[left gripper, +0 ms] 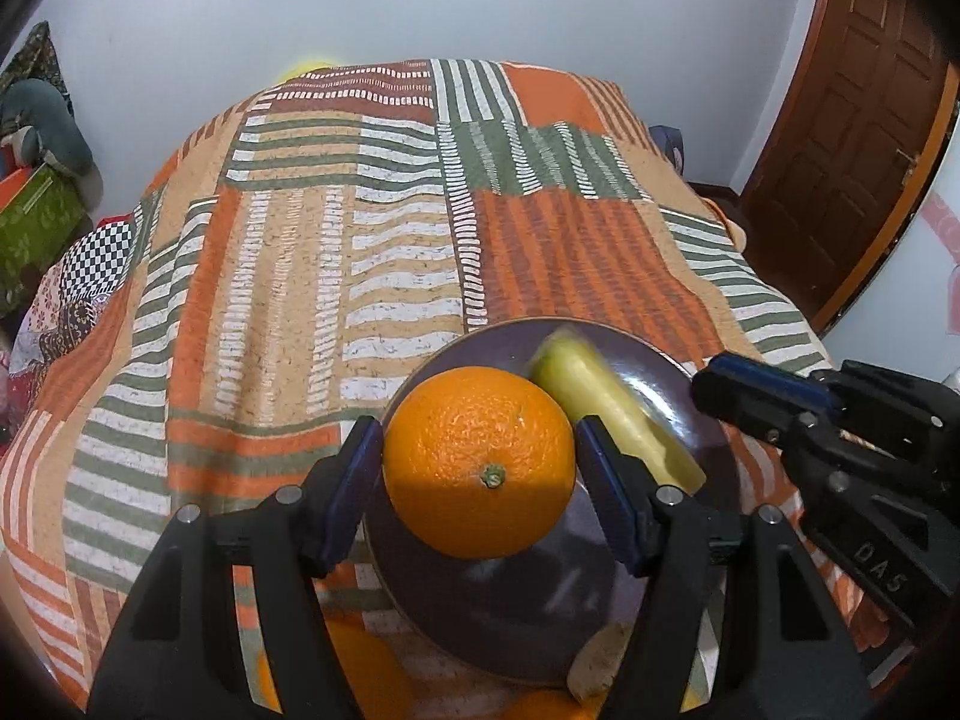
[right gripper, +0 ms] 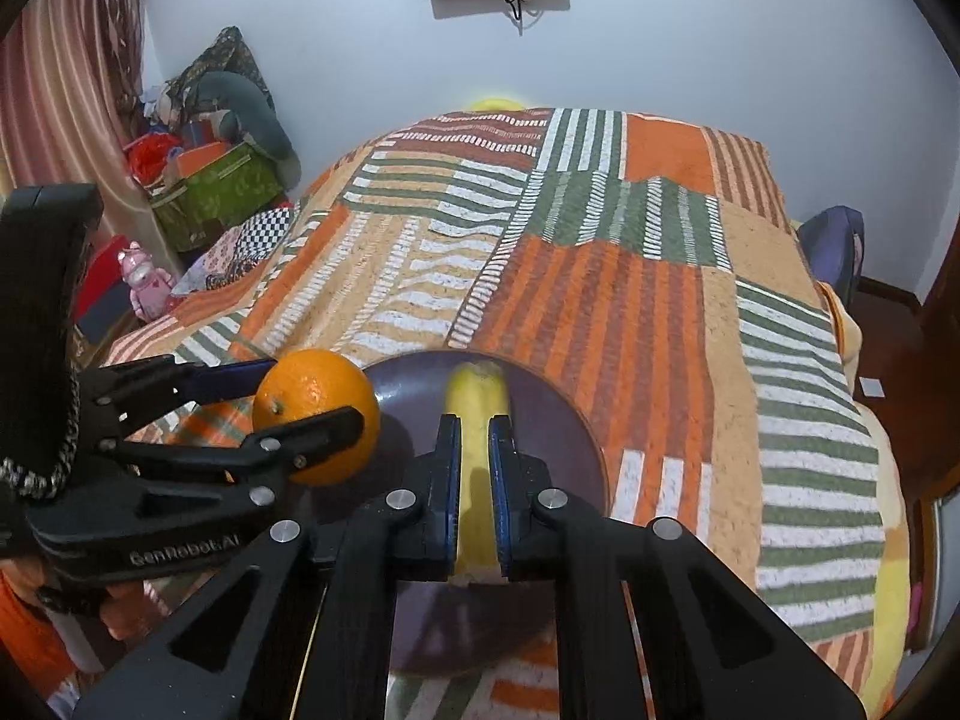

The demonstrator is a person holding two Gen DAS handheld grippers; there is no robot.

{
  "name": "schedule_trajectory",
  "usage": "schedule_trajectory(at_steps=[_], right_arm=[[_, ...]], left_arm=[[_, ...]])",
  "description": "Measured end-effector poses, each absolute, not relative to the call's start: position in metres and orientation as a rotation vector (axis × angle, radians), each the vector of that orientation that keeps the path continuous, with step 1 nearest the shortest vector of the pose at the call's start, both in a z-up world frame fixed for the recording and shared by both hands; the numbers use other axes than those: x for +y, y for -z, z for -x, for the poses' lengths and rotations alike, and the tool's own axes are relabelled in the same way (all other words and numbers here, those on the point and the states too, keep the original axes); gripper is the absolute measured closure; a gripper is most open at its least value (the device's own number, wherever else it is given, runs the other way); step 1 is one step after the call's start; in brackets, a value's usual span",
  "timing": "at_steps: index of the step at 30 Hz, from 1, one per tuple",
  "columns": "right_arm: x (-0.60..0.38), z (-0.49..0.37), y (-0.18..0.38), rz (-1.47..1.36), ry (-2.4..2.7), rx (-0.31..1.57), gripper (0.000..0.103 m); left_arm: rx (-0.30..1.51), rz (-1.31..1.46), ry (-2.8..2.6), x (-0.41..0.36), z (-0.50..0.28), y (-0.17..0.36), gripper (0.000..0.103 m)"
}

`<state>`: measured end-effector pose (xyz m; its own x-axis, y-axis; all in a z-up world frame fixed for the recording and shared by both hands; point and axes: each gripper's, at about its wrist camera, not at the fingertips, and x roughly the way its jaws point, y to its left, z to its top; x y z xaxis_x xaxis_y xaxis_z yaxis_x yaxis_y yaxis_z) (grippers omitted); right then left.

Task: Organize fruits
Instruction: 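Set orange on purple plate with left tool while right tool lowers corn onto it, then grasp second corn cob with right tool while left tool reaches other large orange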

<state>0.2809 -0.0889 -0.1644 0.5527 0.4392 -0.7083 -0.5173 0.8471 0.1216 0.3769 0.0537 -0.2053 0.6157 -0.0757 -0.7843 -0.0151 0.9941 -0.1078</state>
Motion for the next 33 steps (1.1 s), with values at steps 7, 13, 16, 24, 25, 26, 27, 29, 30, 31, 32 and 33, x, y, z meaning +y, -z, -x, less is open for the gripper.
schedule_trajectory(at_steps=[7,13,16,24,25,26,27,29,30,31,32,33], right_arm=[[-0.080,-0.286,0.184,0.143,-0.573,0.854,0.094],[-0.084,-0.283,0.191,0.156,-0.569,0.870,0.094],[-0.086,-0.282,0.192,0.146,-0.572,0.880,0.093],[-0.094,-0.265,0.181,0.139,-0.549,0.854,0.068],[-0.095,-0.262,0.178,0.140,-0.549,0.850,0.067],[-0.096,-0.259,0.175,0.142,-0.548,0.844,0.065],[-0.097,-0.255,0.172,0.146,-0.547,0.835,0.064],[-0.098,-0.247,0.165,0.148,-0.547,0.817,0.061],[-0.098,-0.242,0.161,0.147,-0.548,0.809,0.060],[-0.098,-0.239,0.159,0.146,-0.549,0.803,0.059],[-0.098,-0.235,0.156,0.143,-0.551,0.797,0.059],[-0.098,-0.232,0.153,0.141,-0.553,0.792,0.059]], left_arm=[[0.950,0.089,0.018,0.056,-0.388,0.219,0.037],[0.954,0.075,0.016,0.054,-0.389,0.222,0.037],[0.959,0.075,0.018,0.055,-0.389,0.222,0.036],[0.859,-0.004,-0.003,0.048,-0.364,0.188,0.021],[0.847,-0.010,-0.001,0.047,-0.359,0.183,0.021],[0.836,-0.013,-0.001,0.048,-0.354,0.177,0.021],[0.822,-0.011,0.001,0.049,-0.347,0.171,0.021],[0.803,-0.002,0.005,0.051,-0.337,0.162,0.021],[0.792,0.002,0.004,0.054,-0.330,0.156,0.021],[0.784,0.003,0.002,0.056,-0.324,0.152,0.021],[0.775,0.004,0.000,0.058,-0.317,0.148,0.021],[0.770,0.003,-0.002,0.060,-0.312,0.145,0.021]])
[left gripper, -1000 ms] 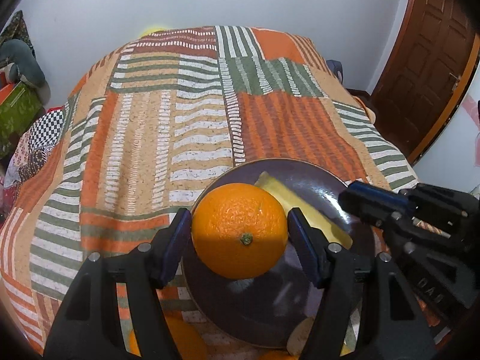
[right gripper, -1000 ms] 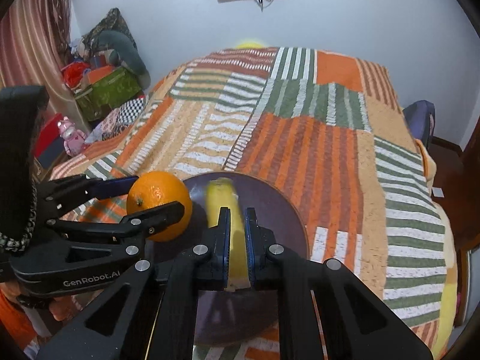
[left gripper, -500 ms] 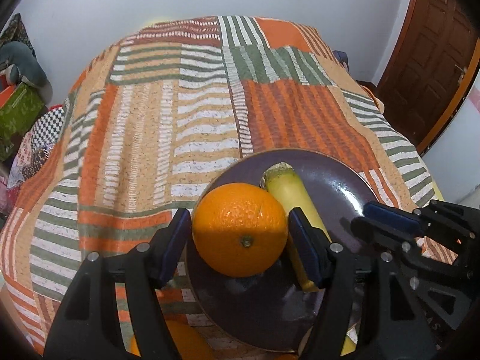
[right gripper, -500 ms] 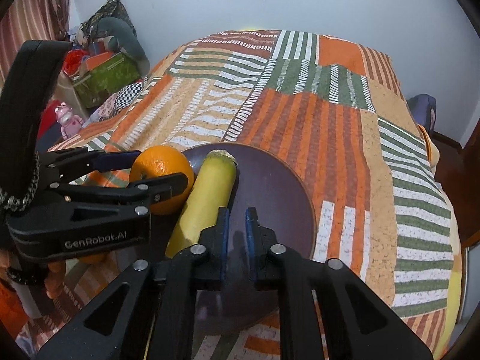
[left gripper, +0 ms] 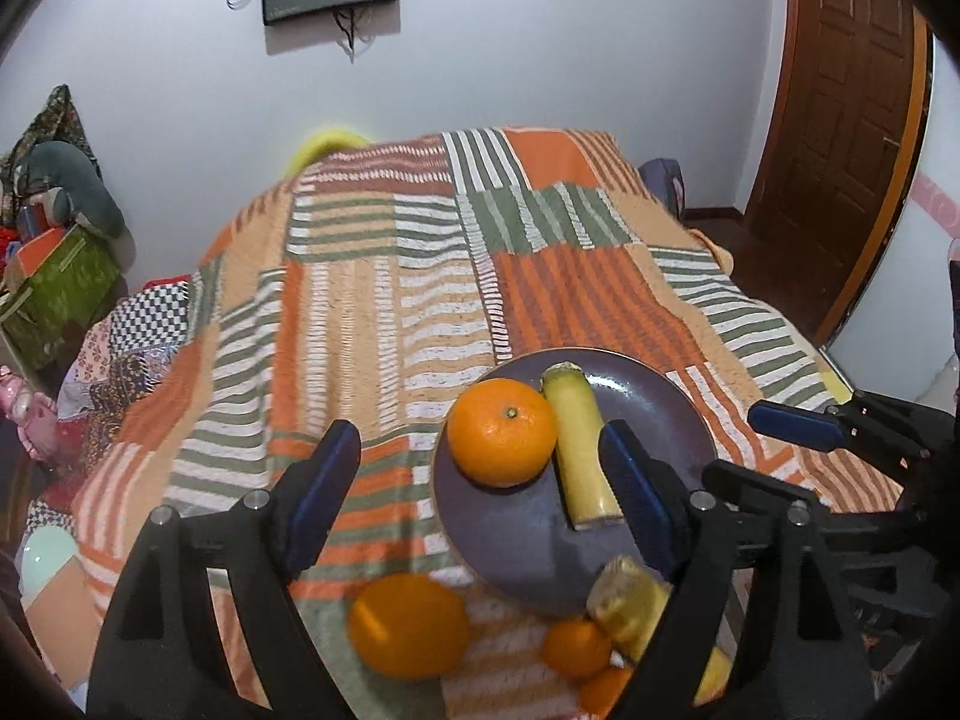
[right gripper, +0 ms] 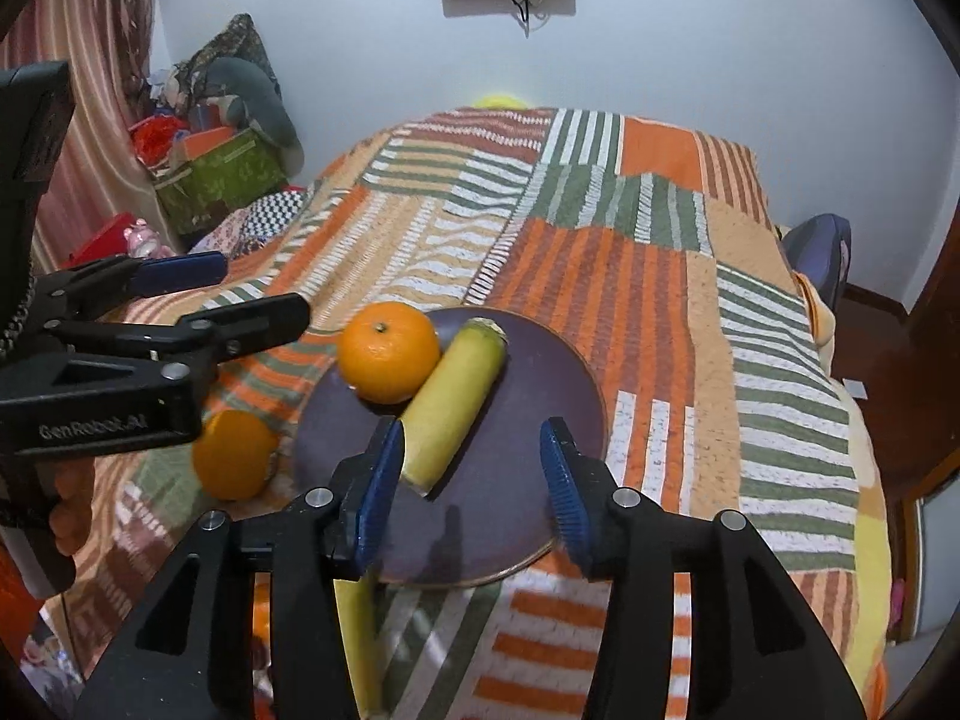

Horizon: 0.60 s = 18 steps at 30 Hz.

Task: Organize fruits
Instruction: 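Grasp second corn cob with right tool while left tool reaches other large orange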

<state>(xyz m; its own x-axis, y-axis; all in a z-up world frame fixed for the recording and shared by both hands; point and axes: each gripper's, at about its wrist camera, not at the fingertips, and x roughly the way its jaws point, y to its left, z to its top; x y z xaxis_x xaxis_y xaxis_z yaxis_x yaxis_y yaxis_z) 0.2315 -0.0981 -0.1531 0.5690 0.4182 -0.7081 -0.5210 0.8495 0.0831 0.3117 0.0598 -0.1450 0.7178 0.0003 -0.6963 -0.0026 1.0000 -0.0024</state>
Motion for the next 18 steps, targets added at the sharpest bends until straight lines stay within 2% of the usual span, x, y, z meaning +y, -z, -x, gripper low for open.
schedule_trajectory(at_steps=[8,18], right_arm=[[-0.096,-0.207,0.147,0.140,-0.553,0.780,0.057],[-0.086,-0.180,0.174,0.168,-0.557,0.856,0.055]], left_arm=[[0.761,0.009,-0.001,0.077,-0.264,0.135,0.020],[0.836,0.036,0.000,0.098,-0.214,0.162,0.020]])
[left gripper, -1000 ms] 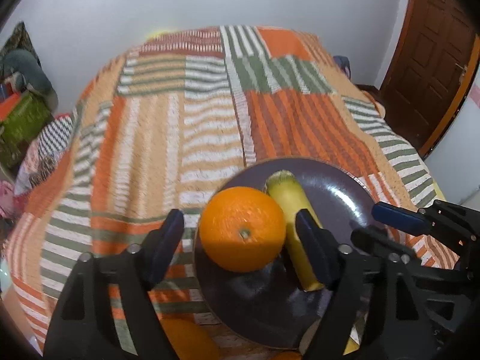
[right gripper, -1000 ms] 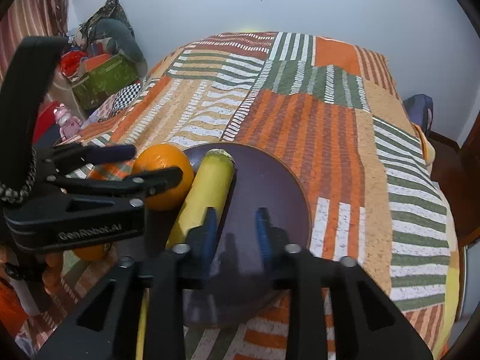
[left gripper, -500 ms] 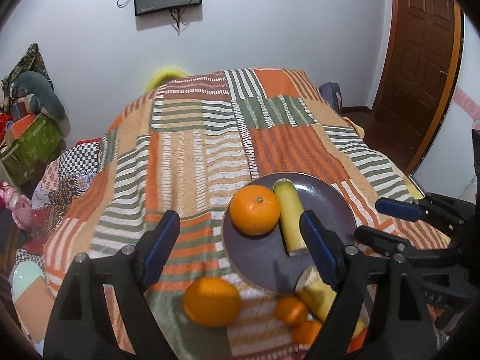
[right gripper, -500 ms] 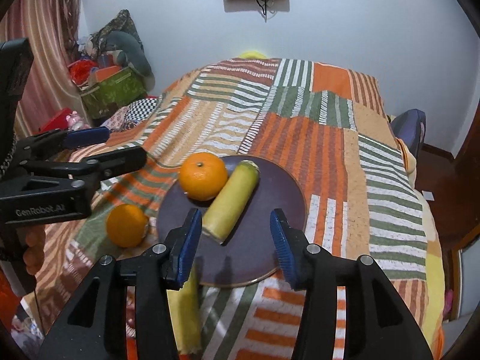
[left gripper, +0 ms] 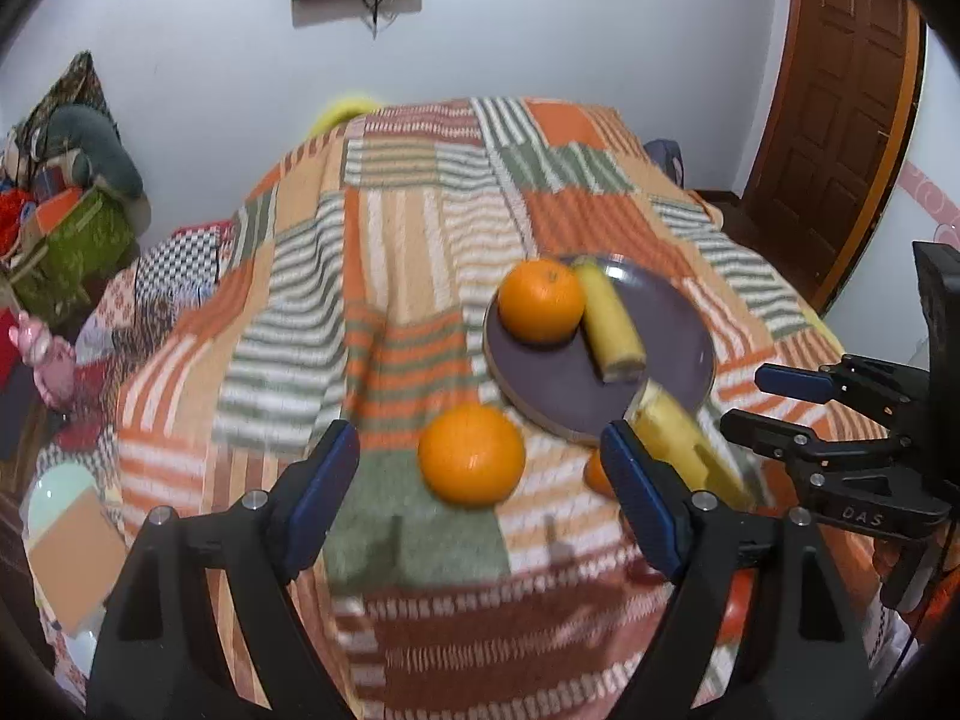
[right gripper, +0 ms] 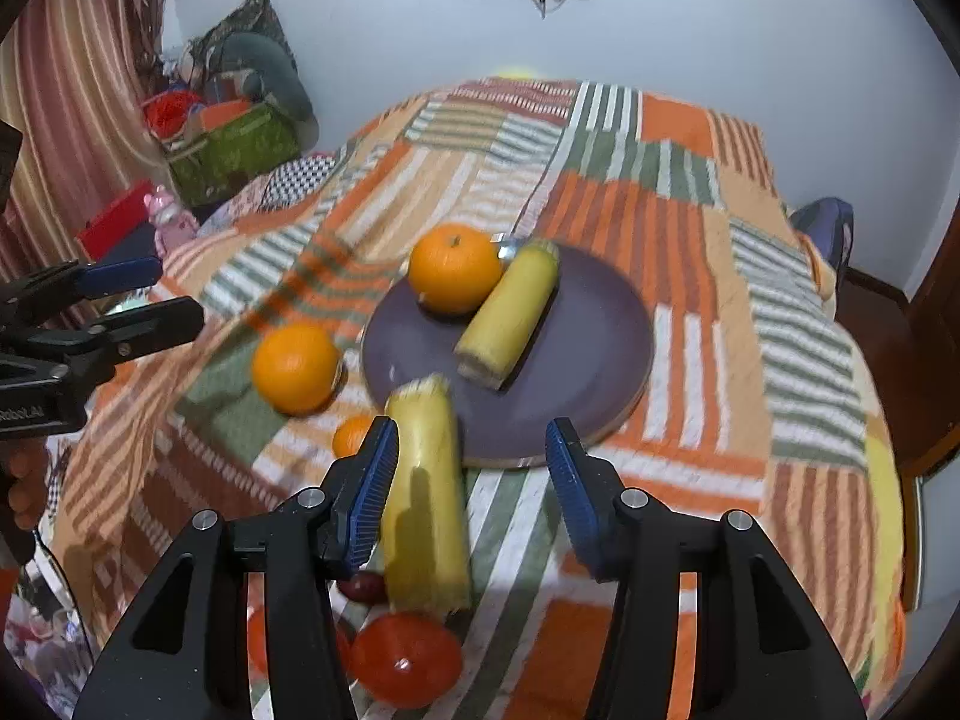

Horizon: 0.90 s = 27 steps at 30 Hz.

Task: Organize fruits
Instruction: 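Grasp second corn cob with right tool while left tool reaches other large orange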

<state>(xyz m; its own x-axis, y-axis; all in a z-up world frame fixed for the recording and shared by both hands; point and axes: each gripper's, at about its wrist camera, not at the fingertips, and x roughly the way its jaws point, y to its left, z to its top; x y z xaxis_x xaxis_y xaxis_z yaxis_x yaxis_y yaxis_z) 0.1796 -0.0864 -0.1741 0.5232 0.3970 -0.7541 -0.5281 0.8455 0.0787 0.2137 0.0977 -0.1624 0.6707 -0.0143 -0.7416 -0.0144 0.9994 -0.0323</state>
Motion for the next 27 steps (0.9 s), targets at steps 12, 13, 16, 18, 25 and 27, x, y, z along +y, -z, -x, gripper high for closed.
schedule_trajectory(at_steps=[12,13,16,18,25,27], right_arm=[[-0.073,-0.178,0.216,0.177,-0.565,0.982,0.055],[-0.072,-0.180,0.216,0.178,-0.565,0.980,0.055],[-0.068,-0.182,0.217,0.176,-0.568,0.983,0.055],[-0.068,-0.184,0.217,0.166,-0.580,0.987,0.060],[-0.066,-0.182,0.216,0.164,-0.600,0.969,0.067],[-0.068,-0.182,0.213,0.152,-0.599,0.958,0.067]], left_arm=[[0.926,0.062,-0.009,0.113,-0.190,0.203,0.020],[0.930,0.063,-0.008,0.113,-0.190,0.204,0.020],[0.942,0.065,-0.008,0.113,-0.194,0.211,0.020],[0.946,0.071,-0.004,0.114,-0.198,0.214,0.020],[0.957,0.100,0.006,0.114,-0.222,0.224,0.020],[0.963,0.105,0.005,0.114,-0.232,0.228,0.020]])
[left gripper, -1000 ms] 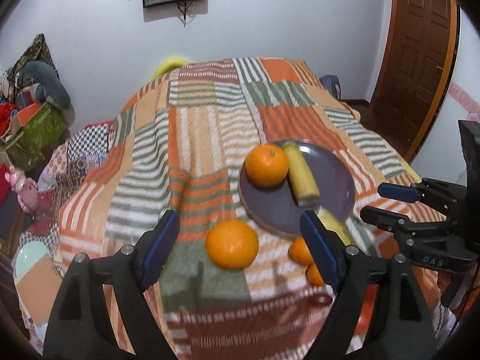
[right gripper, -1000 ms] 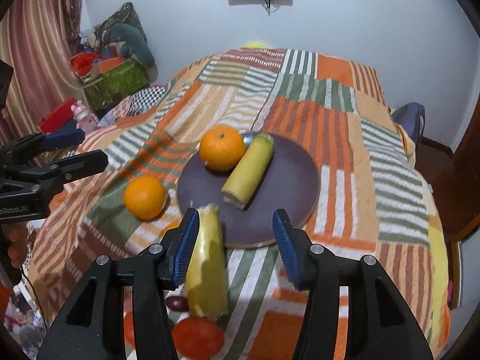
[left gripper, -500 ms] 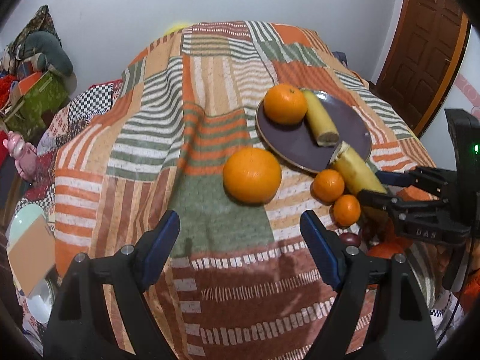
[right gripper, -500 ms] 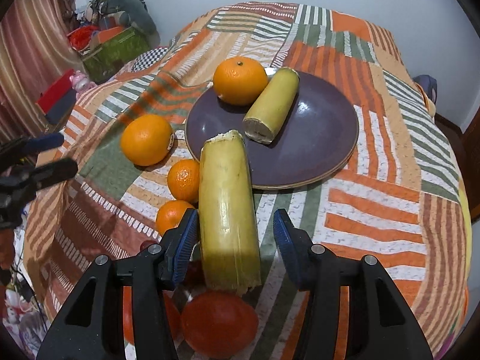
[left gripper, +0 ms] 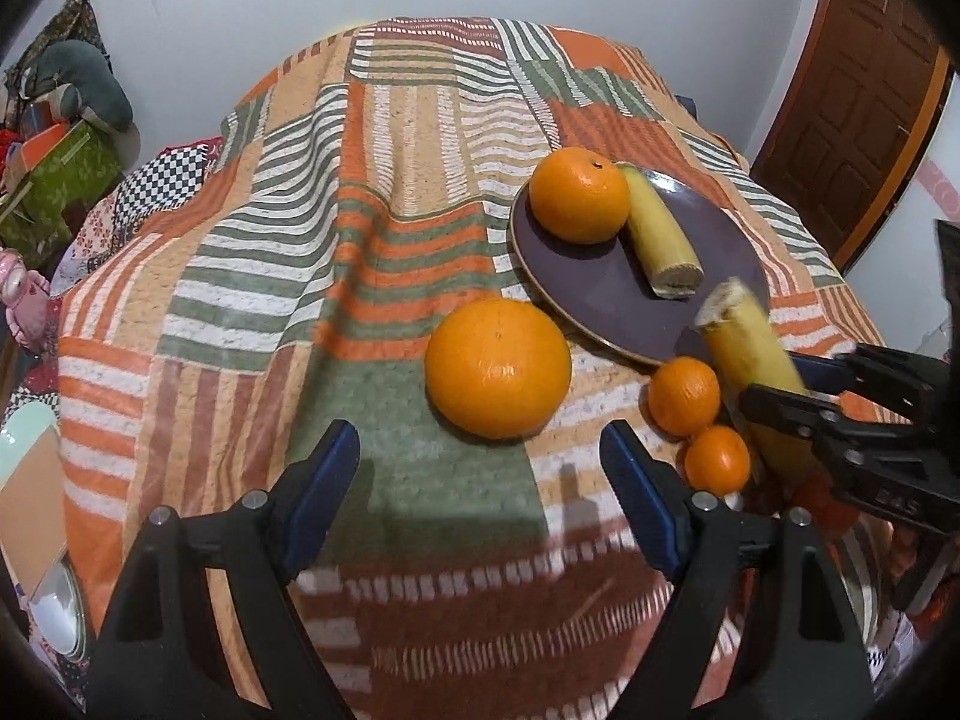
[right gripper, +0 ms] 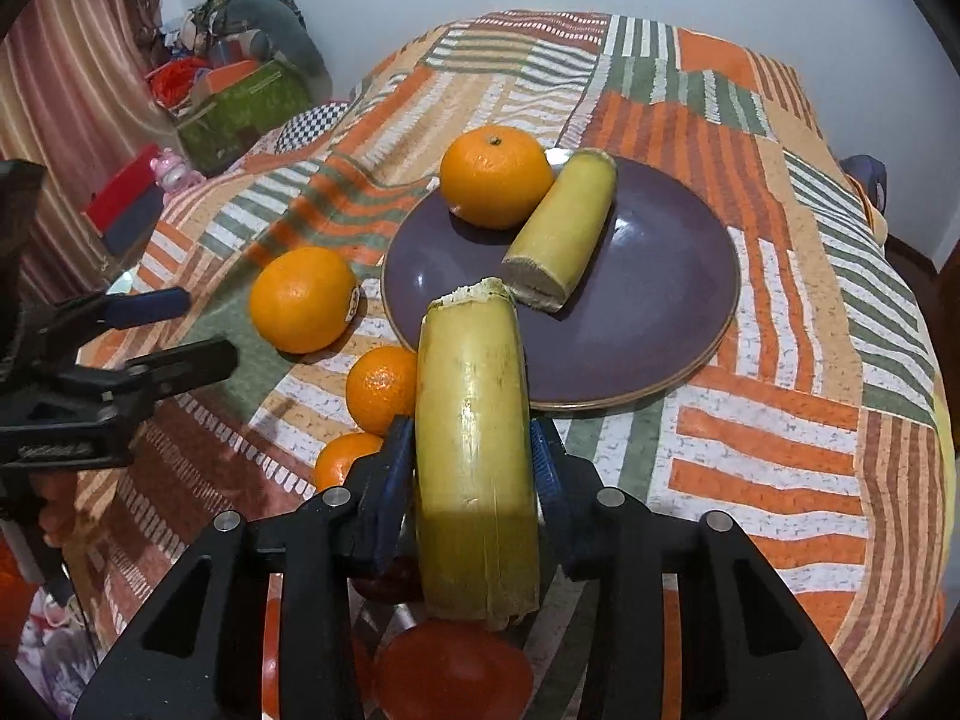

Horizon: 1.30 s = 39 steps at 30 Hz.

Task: Organize fruits
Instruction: 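Grasp second corn cob with right tool while left tool reaches other large orange, then grasp second large orange with left tool while right tool carries corn to plate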

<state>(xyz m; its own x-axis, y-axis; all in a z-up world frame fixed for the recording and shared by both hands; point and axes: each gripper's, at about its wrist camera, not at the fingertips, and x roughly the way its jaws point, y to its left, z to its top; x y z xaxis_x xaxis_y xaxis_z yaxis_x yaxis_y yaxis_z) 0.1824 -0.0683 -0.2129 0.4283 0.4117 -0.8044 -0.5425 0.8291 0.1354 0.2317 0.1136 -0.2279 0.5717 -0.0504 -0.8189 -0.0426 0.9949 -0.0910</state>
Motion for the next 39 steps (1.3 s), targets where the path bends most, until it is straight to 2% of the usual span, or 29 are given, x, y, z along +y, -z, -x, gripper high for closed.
schedule_trajectory(at_steps=[15,17,19,23,39], right_arm=[[-0.098,-0.204,0.197,0.079,-0.536,0.903,0.067],[-0.102,-0.206,0.196,0.075,-0.530,0.900,0.067],[-0.104,-0.207,0.195,0.073,-0.522,0.895,0.067],[-0.110,-0.211,0.191,0.062,-0.512,0.887,0.067],[-0.114,-0.225,0.161,0.033,-0.506,0.814,0.067]], left_arm=[[1.008,0.090,-0.001,0.112,-0.281,0.259,0.020],[1.010,0.098,0.009,0.111,-0.284,0.261,0.025],[1.015,0.116,0.037,0.111,-0.285,0.262,0.037],[1.020,0.111,0.033,0.110,-0.285,0.259,0.037],[0.906,0.091,0.073,0.083,-0.287,0.202,0.037]])
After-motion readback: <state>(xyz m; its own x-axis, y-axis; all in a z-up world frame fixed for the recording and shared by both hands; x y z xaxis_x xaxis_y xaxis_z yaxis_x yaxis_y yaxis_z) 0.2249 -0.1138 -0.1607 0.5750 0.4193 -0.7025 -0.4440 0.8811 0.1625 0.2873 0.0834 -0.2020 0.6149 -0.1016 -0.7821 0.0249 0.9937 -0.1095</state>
